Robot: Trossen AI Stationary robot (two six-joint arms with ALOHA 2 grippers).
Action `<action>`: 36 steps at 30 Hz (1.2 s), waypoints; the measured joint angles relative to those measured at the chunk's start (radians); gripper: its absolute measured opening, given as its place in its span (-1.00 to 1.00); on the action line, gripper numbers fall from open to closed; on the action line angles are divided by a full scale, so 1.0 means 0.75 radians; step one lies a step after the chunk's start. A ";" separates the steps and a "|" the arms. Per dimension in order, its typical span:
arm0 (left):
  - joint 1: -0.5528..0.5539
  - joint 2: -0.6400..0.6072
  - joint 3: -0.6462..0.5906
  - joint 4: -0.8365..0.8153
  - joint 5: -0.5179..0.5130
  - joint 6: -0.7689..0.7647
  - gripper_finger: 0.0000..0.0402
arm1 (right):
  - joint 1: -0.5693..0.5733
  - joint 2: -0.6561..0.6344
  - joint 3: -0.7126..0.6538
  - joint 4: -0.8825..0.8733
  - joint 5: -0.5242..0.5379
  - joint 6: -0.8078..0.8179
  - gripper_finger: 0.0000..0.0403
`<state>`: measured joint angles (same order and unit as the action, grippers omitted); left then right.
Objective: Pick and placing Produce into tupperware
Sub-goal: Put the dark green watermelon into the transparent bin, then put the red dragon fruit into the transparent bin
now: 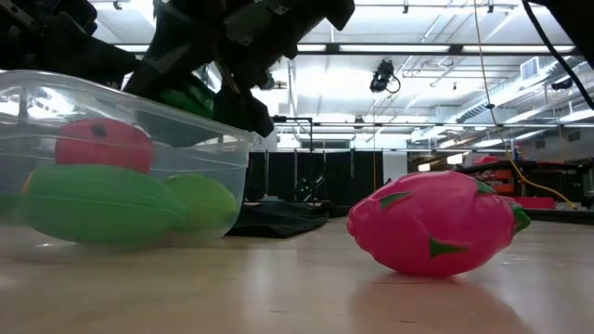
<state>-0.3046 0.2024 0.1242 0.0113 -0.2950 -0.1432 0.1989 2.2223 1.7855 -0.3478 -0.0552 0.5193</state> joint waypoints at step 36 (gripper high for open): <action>-0.001 0.000 0.000 0.002 0.000 -0.003 -0.69 | 0.144 -0.547 -0.025 -0.298 0.506 -0.546 0.56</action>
<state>-0.3050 0.2024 0.1242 0.0124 -0.2951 -0.1452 0.3066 1.8120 1.7667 -0.5716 0.3243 0.1101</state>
